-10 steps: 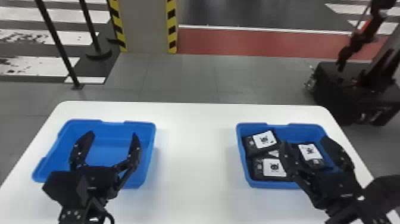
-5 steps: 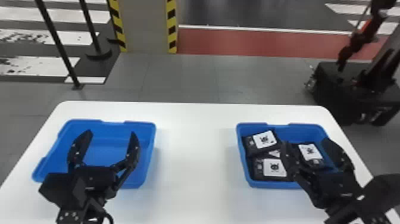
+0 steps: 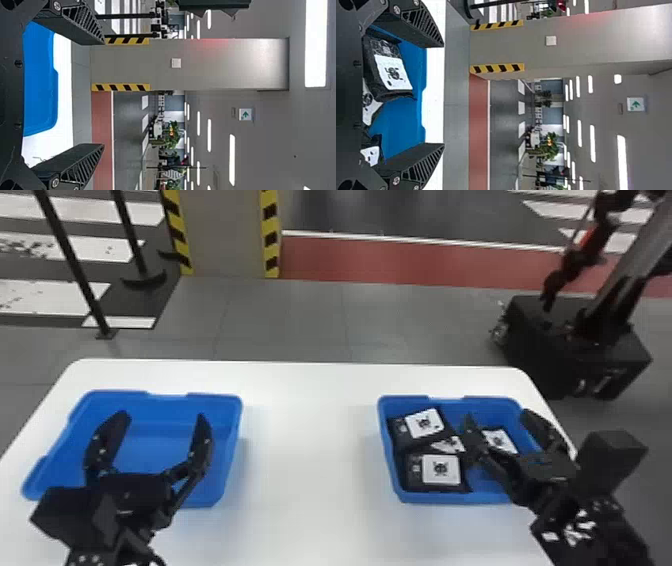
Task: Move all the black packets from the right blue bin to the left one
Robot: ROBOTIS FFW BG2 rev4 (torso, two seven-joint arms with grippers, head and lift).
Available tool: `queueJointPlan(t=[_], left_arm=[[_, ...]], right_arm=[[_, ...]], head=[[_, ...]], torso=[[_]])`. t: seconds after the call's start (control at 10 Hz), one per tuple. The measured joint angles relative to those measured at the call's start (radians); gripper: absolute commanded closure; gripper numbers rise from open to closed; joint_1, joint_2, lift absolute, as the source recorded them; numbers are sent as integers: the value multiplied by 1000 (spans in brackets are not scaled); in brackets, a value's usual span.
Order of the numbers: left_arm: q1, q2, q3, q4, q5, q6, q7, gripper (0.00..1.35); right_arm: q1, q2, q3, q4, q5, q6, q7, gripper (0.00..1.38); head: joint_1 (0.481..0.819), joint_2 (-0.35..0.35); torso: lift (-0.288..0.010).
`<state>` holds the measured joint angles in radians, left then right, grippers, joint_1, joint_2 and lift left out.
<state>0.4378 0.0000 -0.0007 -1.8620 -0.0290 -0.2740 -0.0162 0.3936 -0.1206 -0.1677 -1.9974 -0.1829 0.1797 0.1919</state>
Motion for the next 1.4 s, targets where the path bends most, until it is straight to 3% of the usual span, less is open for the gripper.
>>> queueJointPlan(t=[0.3,0.9,1.0,1.2,1.4], left_arm=[[2,0,1,0,2,-4,0,102],[7,0,-4,0,4,1,-1,102],[7,0,-5,0,2,2,-1,102],[8,0,-5,0,1,4,-1,102],[11,0,-5,0,-1,6,-2,102]], right_arm=[[-126,-4,-1,101,5,156,57,130],[-409,-21,3,412,-32,340,74,136],[-440,-21,13,452,-33,347,86,236],[-496,-21,20,516,-12,384,124,891],[-513,-22,20,552,-13,440,127,1168]], head=[[695,-77],[695,-87],[695,-80],[695,-71],[695,-69]], torso=[[-110],[-110],[-110],[-110],[-110]])
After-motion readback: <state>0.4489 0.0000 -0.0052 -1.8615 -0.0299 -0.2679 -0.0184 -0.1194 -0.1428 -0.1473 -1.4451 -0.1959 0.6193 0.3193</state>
